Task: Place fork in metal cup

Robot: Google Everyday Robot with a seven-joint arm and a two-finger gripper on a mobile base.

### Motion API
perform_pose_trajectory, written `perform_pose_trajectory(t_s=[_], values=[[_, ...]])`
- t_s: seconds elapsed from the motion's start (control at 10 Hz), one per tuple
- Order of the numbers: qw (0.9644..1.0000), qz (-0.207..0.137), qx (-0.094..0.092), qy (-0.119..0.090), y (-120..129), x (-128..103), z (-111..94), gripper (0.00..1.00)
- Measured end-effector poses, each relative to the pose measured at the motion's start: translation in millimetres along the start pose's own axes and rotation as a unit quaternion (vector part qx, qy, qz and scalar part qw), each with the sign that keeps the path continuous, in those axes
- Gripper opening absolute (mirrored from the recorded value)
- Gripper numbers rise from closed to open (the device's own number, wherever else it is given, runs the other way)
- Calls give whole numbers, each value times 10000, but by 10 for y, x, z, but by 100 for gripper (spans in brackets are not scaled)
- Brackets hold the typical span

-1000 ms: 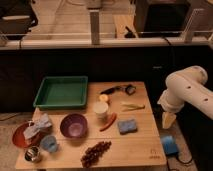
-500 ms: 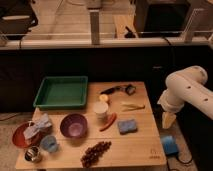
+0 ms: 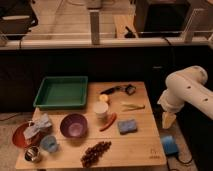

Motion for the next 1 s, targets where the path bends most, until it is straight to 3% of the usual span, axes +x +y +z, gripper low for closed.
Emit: perform_pose_trajectory(t_s=[0.3, 0.5, 1.0], values=[[10000, -55, 29, 40, -33, -13, 21, 80], [9994, -319, 98, 66, -216, -231, 100, 80], [9990, -400, 191, 69, -415, -330, 182, 80]])
